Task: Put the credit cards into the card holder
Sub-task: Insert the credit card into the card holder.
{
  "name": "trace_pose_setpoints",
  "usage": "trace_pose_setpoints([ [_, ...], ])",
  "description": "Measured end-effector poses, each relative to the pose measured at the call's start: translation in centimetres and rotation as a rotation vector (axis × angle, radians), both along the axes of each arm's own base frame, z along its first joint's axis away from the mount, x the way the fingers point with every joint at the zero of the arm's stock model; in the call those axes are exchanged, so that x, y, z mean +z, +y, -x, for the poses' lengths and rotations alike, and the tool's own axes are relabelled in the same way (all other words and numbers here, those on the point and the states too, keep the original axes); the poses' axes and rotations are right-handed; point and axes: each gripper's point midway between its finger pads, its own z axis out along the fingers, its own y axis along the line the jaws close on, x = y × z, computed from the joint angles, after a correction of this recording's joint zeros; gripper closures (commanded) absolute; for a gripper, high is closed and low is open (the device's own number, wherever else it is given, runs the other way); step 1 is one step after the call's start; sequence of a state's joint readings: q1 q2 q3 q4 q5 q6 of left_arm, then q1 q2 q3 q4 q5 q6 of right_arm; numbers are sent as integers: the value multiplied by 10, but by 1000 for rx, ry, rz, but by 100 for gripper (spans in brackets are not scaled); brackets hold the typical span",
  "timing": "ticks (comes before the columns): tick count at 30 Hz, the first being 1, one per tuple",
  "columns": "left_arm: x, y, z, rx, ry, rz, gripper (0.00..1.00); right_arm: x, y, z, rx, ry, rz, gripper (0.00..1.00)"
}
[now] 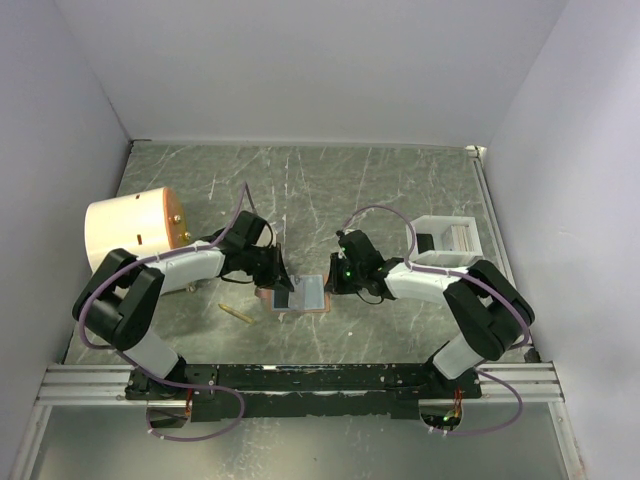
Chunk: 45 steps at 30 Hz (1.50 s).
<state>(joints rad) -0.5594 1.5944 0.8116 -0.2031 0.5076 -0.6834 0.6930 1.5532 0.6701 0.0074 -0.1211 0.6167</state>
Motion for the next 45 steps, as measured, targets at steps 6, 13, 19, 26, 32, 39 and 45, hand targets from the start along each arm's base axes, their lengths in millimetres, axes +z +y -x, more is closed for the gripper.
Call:
trace_pose_setpoints([
  [6,-3,3,1,9,9,-19,93,-1,-1,0,0,-4,6,93],
  [13,-3,6,2,28,19,-33,93,-1,-1,0,2,-5,8,93],
  [19,5,7,2,45,10,-31,93,0,-4,2,-1,1,16,85],
  [26,9,7,1,52,5,-27,93,12,-3,2,-5,-1,5,74],
  [32,5,7,2,61,24,-32,93,20,5,-1,6,-8,-17,68],
  [39,0,8,2,67,38,-43,93,2,6,3,18,39,10,71],
  [45,-4,8,1,72,48,-48,93,1,11,-1,28,35,16,82],
])
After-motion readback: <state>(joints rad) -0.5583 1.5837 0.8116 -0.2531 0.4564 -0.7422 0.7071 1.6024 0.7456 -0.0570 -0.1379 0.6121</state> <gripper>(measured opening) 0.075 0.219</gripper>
